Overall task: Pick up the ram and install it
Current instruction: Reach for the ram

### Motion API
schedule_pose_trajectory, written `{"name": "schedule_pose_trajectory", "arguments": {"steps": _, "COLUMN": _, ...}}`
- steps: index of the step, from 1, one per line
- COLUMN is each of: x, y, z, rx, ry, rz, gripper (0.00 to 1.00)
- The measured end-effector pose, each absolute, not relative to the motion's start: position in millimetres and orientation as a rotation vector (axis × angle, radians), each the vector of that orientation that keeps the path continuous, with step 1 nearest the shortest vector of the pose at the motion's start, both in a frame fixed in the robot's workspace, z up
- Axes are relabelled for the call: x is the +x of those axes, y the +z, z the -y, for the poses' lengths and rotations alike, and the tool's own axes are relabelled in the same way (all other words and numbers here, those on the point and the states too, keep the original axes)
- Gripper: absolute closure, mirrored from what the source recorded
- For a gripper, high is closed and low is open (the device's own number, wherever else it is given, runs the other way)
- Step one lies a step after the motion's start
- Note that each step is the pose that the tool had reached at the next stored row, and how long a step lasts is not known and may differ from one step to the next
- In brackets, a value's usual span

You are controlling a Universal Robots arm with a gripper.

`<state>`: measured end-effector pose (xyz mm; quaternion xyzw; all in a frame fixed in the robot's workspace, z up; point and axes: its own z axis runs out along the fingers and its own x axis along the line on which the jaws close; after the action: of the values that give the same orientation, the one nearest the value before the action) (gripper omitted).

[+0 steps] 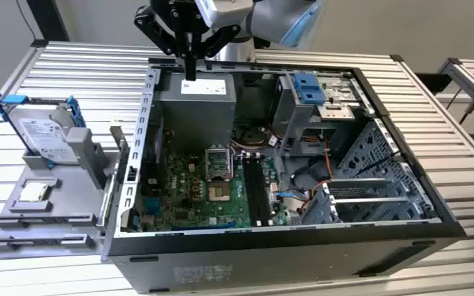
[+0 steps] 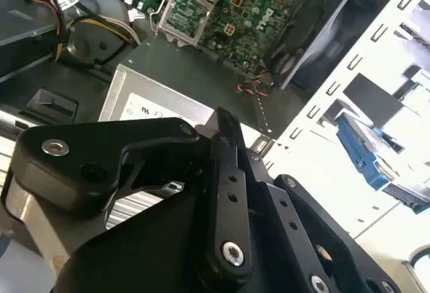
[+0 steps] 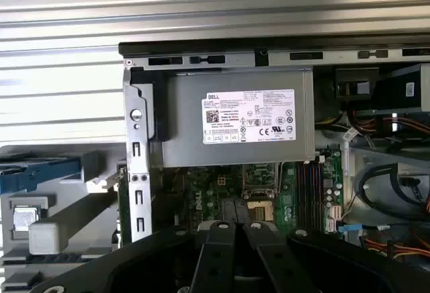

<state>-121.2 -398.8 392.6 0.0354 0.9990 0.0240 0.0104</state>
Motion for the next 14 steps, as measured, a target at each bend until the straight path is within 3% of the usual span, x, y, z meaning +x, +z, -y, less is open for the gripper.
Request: {"name": "schedule_pose_trajectory", "arguments": {"steps": 14, "x": -123.0, "y": 392.7, "z": 398.8, "rx": 0.11, "ry": 0.075, "rz": -3.118, "gripper": 1.0}}
